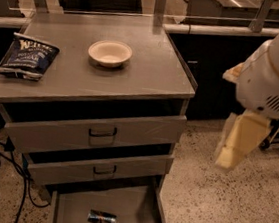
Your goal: Pick redbull can from bottom drawer and place on counter
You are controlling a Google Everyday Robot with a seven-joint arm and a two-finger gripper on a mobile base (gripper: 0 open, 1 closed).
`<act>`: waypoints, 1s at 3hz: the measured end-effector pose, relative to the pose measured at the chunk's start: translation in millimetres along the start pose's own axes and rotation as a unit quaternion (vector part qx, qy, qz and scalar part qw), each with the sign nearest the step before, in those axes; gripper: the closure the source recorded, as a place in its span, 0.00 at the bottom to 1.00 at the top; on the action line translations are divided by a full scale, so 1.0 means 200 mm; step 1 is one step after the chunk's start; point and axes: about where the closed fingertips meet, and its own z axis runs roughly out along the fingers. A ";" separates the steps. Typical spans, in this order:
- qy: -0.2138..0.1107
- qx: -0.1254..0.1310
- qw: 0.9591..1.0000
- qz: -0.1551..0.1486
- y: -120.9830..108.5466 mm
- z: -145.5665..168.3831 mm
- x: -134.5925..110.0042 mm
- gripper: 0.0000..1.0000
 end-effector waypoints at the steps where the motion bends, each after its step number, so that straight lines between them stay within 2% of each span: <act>1: -0.006 -0.026 0.999 -0.038 0.19 0.15 -0.18 0.00; 2: -0.006 -0.026 0.999 -0.038 0.19 0.15 -0.18 0.00; 3: -0.003 -0.034 0.999 -0.009 0.27 0.40 -0.25 0.00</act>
Offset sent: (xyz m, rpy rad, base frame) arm -0.0167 0.0413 -0.0219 0.0019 0.0224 0.0724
